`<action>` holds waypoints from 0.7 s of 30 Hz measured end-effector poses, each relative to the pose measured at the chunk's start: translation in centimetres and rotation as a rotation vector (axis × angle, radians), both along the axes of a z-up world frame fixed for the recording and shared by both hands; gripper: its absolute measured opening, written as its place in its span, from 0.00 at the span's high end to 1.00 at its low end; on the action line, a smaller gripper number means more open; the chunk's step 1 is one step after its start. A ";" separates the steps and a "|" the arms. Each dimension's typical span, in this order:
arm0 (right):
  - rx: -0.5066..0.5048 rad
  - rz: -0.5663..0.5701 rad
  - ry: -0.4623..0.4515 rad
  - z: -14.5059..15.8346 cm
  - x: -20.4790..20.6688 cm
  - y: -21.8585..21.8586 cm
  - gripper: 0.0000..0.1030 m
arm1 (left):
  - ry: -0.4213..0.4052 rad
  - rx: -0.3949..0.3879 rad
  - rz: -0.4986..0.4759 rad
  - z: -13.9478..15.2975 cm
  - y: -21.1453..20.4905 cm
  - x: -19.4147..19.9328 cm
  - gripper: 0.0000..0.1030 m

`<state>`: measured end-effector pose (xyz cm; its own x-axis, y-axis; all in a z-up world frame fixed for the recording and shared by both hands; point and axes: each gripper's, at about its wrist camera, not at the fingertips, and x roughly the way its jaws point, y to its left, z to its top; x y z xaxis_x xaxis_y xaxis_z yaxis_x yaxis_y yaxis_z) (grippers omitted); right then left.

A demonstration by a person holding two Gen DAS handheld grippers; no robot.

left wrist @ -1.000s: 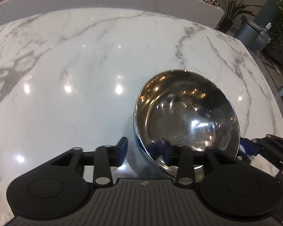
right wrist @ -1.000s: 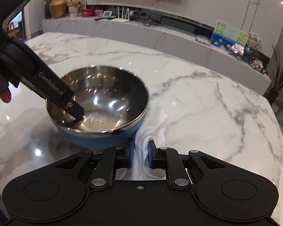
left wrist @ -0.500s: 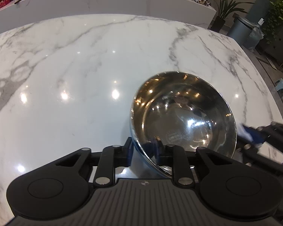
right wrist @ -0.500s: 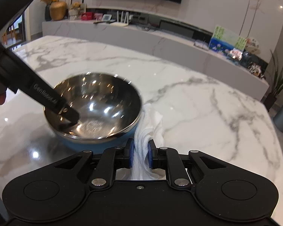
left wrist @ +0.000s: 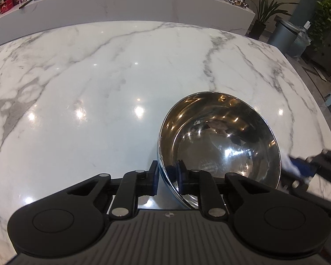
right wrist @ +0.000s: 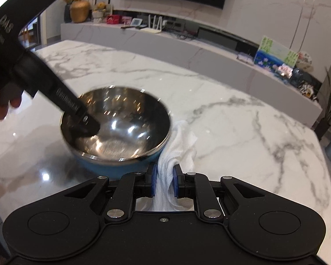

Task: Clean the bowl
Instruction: 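Rub the cloth along the bowl outside with the right gripper while the left gripper holds the rim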

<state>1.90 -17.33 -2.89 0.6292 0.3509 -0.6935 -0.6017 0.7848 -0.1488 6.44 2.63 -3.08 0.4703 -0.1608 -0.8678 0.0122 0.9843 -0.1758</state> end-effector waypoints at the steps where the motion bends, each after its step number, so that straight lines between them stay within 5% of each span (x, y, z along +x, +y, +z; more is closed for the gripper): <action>1: -0.002 0.005 0.008 -0.2 -0.1 0.2 0.87 | 0.002 -0.001 0.002 0.0 0.0 0.0 0.86; 5: -0.012 0.024 0.036 -1.2 -0.4 0.7 0.87 | 0.011 -0.007 0.012 -0.2 0.1 0.0 0.85; 11: -0.016 0.031 0.039 -1.2 -0.4 1.0 0.87 | 0.036 -0.037 0.022 -0.5 0.0 -0.1 0.69; 16: -0.019 0.026 0.031 -0.9 -0.2 0.7 0.87 | 0.038 -0.029 0.010 -0.5 -0.2 -0.3 0.70; 21: 0.001 0.003 0.002 0.2 0.2 -0.1 0.87 | 0.016 -0.009 0.005 -0.2 0.2 -0.3 0.81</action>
<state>2.06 -17.39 -2.68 0.6264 0.3535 -0.6947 -0.6047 0.7827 -0.1471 6.18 2.84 -3.25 0.4569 -0.1668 -0.8737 0.0047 0.9827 -0.1852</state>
